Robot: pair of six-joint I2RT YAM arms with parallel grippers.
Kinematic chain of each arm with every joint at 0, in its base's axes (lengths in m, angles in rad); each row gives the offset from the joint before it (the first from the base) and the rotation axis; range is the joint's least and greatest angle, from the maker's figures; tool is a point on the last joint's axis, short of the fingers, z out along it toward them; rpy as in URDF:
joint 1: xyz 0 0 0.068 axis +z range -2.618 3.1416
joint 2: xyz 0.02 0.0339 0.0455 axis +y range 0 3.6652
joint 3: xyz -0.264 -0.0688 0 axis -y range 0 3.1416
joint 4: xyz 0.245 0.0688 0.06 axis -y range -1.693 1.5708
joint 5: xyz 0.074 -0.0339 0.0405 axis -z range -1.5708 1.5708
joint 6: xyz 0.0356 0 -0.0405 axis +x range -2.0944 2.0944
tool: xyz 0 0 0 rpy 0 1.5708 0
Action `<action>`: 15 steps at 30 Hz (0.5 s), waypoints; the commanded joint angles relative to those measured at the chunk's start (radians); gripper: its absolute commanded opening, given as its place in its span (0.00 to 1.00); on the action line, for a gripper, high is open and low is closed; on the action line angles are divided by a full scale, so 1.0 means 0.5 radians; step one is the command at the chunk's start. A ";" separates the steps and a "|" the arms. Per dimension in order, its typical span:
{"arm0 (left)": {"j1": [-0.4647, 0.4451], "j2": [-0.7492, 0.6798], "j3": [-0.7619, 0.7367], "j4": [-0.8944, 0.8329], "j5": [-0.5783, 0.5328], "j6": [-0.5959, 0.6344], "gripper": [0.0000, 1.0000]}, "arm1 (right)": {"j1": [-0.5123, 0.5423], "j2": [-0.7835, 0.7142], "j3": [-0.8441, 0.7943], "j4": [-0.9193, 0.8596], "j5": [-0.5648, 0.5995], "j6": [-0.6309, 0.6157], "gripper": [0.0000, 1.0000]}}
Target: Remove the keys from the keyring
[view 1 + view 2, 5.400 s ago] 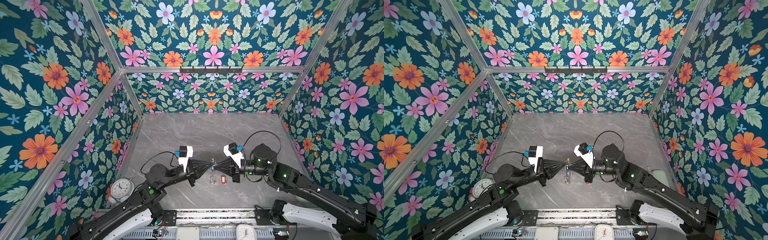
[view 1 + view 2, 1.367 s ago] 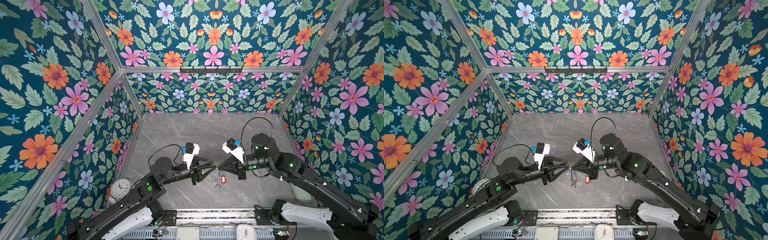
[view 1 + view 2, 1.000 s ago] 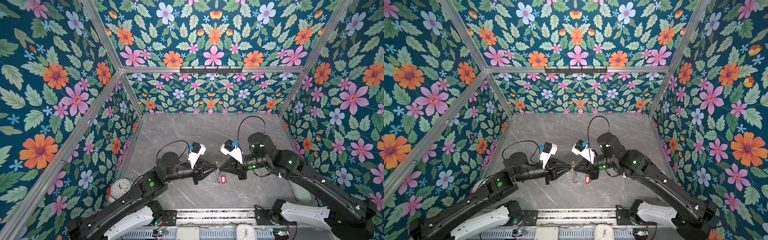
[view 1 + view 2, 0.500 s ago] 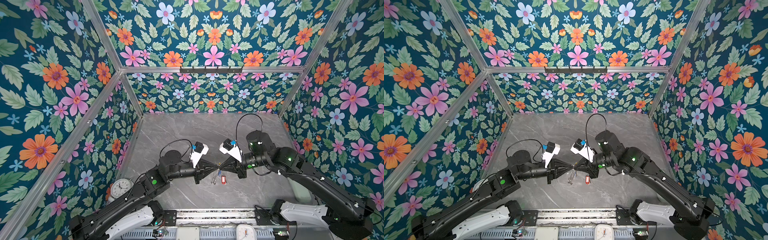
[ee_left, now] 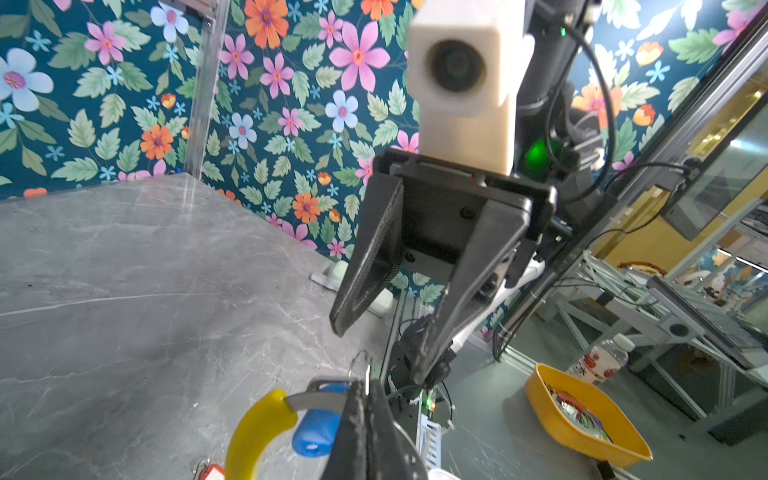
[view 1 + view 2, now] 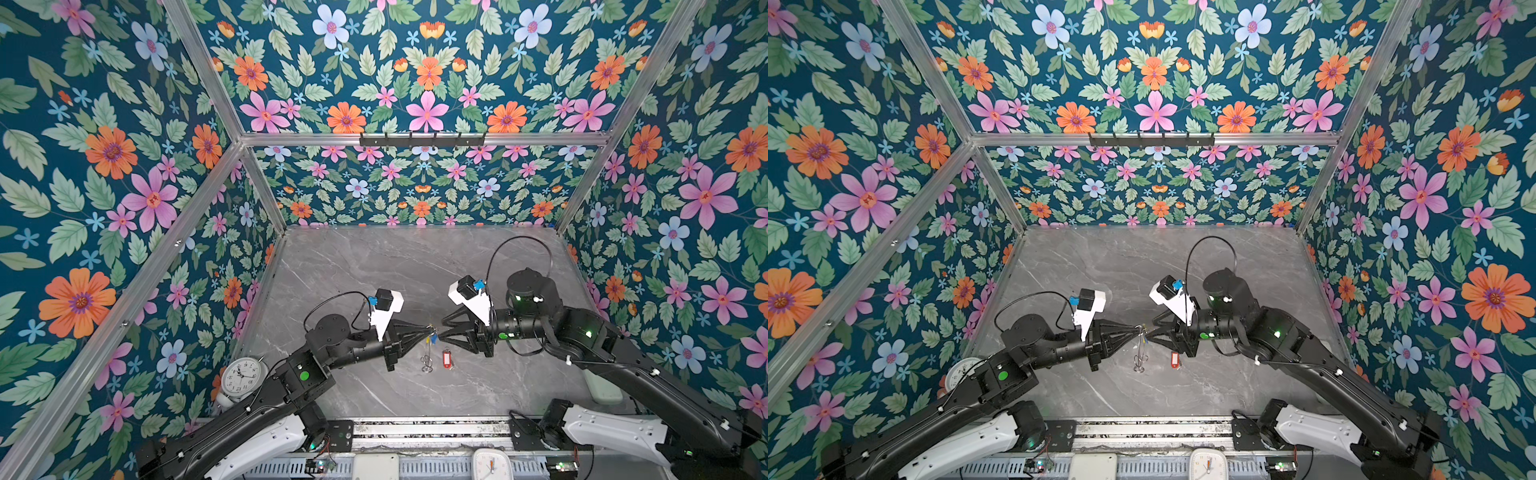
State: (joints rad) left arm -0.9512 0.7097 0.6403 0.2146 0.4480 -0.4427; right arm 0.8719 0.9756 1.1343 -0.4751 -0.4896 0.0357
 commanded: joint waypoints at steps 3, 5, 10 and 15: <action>-0.001 -0.084 -0.177 0.628 -0.200 -0.082 0.00 | 0.091 -0.169 -0.286 0.705 0.298 0.180 0.42; -0.003 -0.080 -0.220 0.765 -0.204 -0.110 0.00 | 0.123 -0.191 -0.351 0.794 0.369 0.186 0.42; -0.001 -0.013 -0.268 0.961 -0.175 -0.163 0.00 | 0.166 -0.174 -0.410 0.919 0.397 0.179 0.43; -0.002 0.017 -0.268 0.972 -0.138 -0.182 0.00 | 0.171 -0.092 -0.384 0.900 0.388 0.175 0.43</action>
State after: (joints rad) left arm -0.9520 0.7166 0.5045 0.6220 0.3660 -0.5205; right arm 0.9546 0.9161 0.9360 -0.0685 -0.3096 0.1131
